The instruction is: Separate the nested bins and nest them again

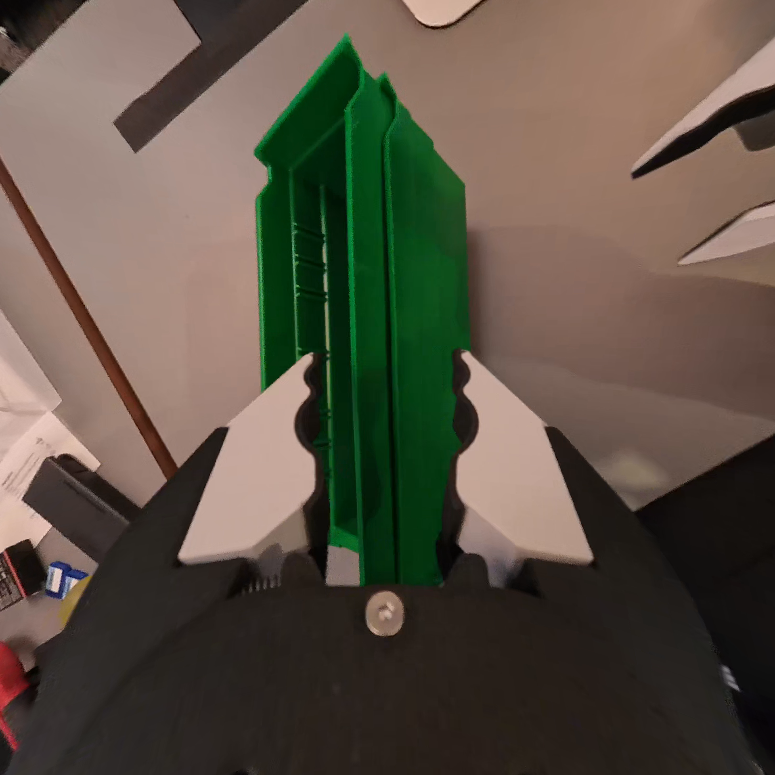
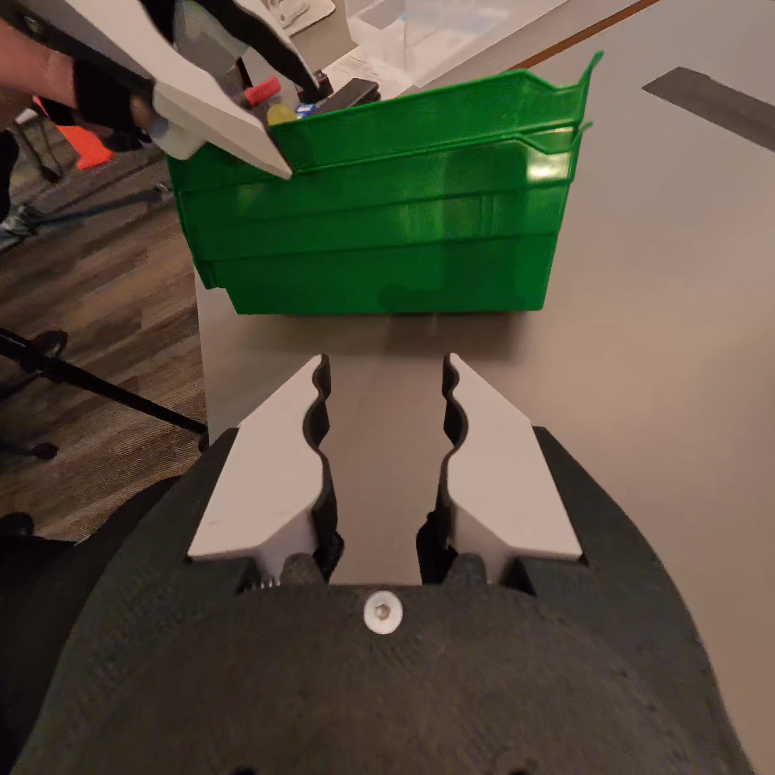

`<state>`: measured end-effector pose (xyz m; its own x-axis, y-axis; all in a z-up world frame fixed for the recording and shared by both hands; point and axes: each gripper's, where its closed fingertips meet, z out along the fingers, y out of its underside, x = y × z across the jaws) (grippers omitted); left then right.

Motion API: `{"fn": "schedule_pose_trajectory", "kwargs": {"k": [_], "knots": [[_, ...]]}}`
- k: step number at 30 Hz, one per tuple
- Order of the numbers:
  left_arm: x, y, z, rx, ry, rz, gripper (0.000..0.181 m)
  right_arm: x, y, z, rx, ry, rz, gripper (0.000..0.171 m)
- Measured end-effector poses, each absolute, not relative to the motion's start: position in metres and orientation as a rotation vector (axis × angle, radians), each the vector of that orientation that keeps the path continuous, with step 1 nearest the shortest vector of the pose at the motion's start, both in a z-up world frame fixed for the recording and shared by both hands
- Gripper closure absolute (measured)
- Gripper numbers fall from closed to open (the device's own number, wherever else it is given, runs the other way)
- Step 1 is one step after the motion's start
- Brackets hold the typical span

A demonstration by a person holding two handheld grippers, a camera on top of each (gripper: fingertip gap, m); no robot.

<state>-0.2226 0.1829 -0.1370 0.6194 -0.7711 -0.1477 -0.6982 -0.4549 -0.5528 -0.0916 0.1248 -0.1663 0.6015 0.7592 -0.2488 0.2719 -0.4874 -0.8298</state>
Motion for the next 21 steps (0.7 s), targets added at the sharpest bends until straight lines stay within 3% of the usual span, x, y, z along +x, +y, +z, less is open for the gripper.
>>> {"fn": "schedule_pose_trajectory", "kwargs": {"k": [4,9,16,19,21], "knots": [[-0.231,0.177,-0.159,-2.36,1.183,-0.164,0.116,-0.093,0.131,-0.179,-2.056,-0.772,0.84,0.12],[-0.22,0.167,-0.174,-2.37,1.226,-0.169,0.141,-0.101,0.141,-0.189,-2.059,-0.773,0.867,0.119],[-0.184,0.143,-0.204,-2.385,1.375,-0.141,0.149,-0.111,0.154,-0.204,-2.076,-0.758,0.92,0.12],[-0.178,0.148,-0.196,-2.359,1.342,-0.162,0.133,-0.113,0.159,-0.208,-2.074,-0.758,0.922,0.119],[-0.178,0.166,-0.177,-2.304,1.26,-0.114,0.101,-0.113,0.163,-0.208,-2.059,-0.752,0.908,0.115]]}}
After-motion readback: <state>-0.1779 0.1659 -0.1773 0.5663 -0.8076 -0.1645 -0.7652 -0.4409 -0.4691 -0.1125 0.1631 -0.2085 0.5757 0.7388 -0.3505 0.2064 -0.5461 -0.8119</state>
